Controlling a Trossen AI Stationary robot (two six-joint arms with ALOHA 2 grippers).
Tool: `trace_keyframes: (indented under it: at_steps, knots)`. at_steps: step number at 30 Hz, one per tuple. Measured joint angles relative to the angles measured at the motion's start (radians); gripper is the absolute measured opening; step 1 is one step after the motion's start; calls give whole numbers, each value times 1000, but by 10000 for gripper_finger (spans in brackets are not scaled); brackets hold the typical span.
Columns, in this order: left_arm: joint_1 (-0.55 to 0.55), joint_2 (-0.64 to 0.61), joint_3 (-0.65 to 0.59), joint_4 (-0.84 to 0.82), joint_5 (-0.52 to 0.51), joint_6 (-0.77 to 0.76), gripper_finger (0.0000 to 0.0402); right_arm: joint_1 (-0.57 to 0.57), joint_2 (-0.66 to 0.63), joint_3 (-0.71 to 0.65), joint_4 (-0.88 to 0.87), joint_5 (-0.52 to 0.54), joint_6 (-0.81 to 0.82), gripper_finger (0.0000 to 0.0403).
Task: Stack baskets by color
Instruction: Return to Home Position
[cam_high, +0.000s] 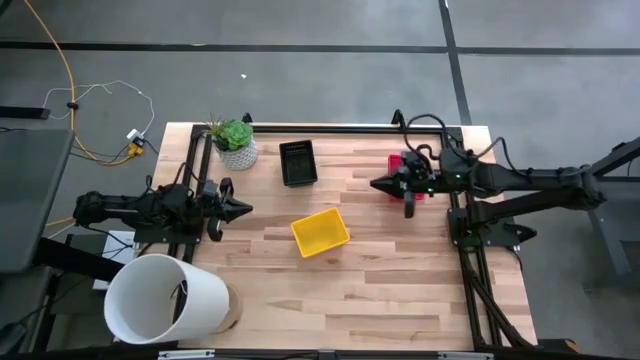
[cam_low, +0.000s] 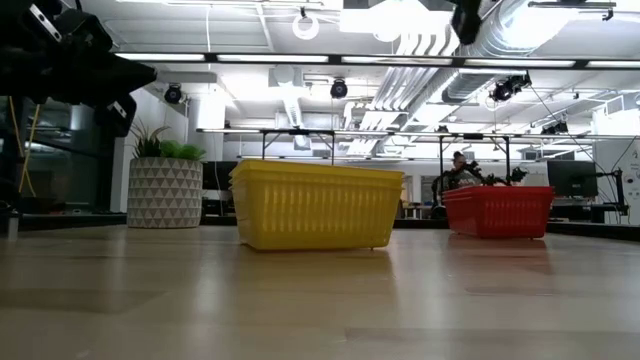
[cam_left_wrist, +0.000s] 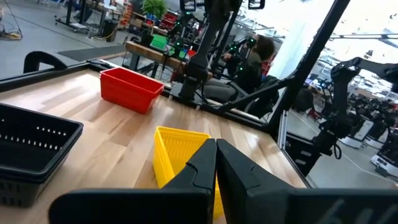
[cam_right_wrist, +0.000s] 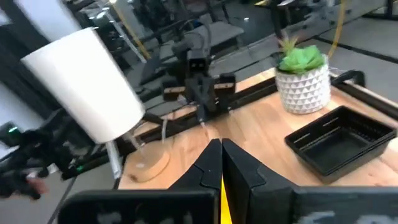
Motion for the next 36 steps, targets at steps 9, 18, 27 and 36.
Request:
trace_keyframes:
  at_steps: [9, 18, 27, 36]
  knots:
    - [0, 0, 0, 0, 0, 0, 1, 12, -369, -338, 129, -28, 61, 0]
    - [0, 0, 0, 0, 0, 0, 1, 90, -683, -592, 191, 38, 26, 0]
    - [0, 0, 1, 0, 0, 0, 1, 94, -859, -720, 191, 63, -15, 0]
    - [0, 0, 1, 3, -1, 0, 1, 94, -886, -785, 81, 111, -97, 0]
